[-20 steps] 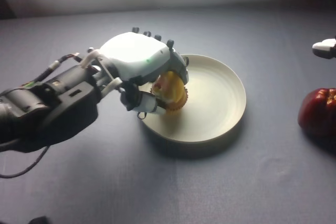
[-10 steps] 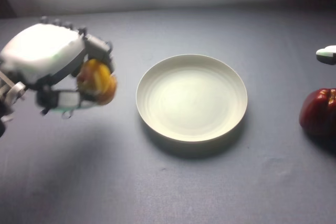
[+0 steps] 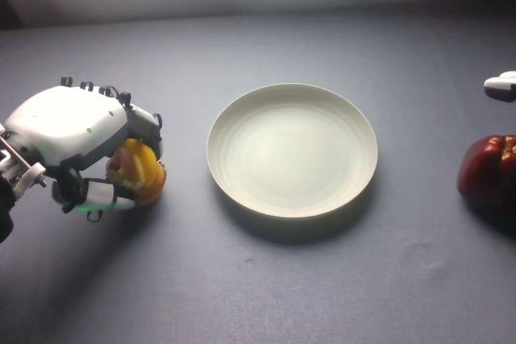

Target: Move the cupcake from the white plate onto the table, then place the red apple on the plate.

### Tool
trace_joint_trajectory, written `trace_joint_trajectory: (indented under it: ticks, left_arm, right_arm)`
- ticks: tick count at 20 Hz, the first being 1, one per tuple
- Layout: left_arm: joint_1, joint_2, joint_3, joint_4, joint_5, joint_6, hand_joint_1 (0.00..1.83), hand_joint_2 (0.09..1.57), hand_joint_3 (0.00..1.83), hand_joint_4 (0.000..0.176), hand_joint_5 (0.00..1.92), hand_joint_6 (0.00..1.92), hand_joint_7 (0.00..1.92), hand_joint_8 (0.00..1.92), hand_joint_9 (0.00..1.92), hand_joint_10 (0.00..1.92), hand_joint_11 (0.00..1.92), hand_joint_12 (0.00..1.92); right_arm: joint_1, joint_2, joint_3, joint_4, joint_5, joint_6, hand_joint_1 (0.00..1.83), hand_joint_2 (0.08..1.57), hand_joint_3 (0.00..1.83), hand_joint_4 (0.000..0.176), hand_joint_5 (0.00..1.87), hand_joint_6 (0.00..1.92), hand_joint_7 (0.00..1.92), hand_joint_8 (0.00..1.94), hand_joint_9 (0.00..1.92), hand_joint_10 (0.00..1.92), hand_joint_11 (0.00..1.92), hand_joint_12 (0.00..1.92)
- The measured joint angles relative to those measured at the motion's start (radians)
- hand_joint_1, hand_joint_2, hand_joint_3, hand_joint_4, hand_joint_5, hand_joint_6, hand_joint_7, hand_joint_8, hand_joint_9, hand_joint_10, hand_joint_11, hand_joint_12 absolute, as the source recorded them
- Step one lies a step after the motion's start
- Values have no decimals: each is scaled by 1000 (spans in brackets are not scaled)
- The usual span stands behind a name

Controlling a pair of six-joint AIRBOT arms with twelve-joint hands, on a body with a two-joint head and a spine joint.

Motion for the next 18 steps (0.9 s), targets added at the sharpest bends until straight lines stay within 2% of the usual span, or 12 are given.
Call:
trace_joint_trajectory:
  ticks: [1,2,3,4,6,7,10,11,12,15,16,18]
  left_arm:
    - [7,0,1,-17,-2,2,1226,1138,0,0,1033,906,829,1214,823,346,467,1000]
    - [10,1,1,-24,-2,4,1186,1099,1,0,1021,901,799,528,841,199,439,944]
    - [12,4,1,-22,-2,16,1231,1007,0,0,891,339,845,188,844,87,430,843]
    - [13,4,0,-27,-1,23,1207,968,0,0,860,102,830,56,804,29,412,763]
    - [16,14,-7,-32,3,40,1207,915,0,0,837,4,816,3,783,2,455,637]
    - [18,19,-11,-36,2,43,1181,914,2,0,752,0,739,0,720,0,397,594]
    - [23,26,-18,-39,5,48,1091,880,0,4,640,0,647,0,703,0,444,544]
    - [25,30,-19,-39,4,50,1091,864,2,0,625,0,645,0,708,0,495,483]
    - [25,33,-25,-44,3,50,1126,863,0,14,569,0,584,0,654,0,473,398]
    - [31,47,-45,-40,-21,51,1053,857,0,27,442,0,500,0,583,0,388,349]
    - [32,58,-61,-39,-36,51,1010,863,0,59,354,0,424,0,495,0,283,438]
    - [43,78,-84,-26,-75,51,969,868,0,152,190,0,271,0,349,0,32,765]
  right_arm:
    - [0,0,0,-2,-4,0,681,1367,0,54,365,0,370,0,411,0,363,187]
    - [0,0,0,-3,-2,0,666,1369,0,59,364,0,363,0,406,0,359,185]
    - [0,0,0,-3,-1,1,660,1367,0,59,367,1,362,0,406,1,359,185]
    - [0,0,0,-3,-1,2,672,1364,0,61,365,1,361,0,406,1,350,183]
    - [-4,0,0,-2,-2,5,616,1380,4,70,366,0,368,1,413,2,359,183]
    - [-4,0,0,-3,-3,5,572,1387,5,72,360,0,367,0,400,1,344,174]
    - [-4,0,-4,-2,0,8,557,1383,2,45,364,2,373,2,401,2,343,172]
    - [-4,0,-5,-4,-2,8,558,1386,3,47,361,0,374,2,405,4,341,171]
    - [-5,0,-6,-4,-2,8,586,1376,0,47,371,3,382,4,408,4,343,171]
    - [-5,3,-8,-3,-2,8,607,1354,0,56,363,0,374,0,399,0,333,163]
    - [-5,3,-8,-3,-1,8,621,1329,0,63,361,0,369,0,383,0,319,157]
    - [-5,3,-7,-3,-2,8,663,1280,0,80,329,0,331,0,328,0,273,136]
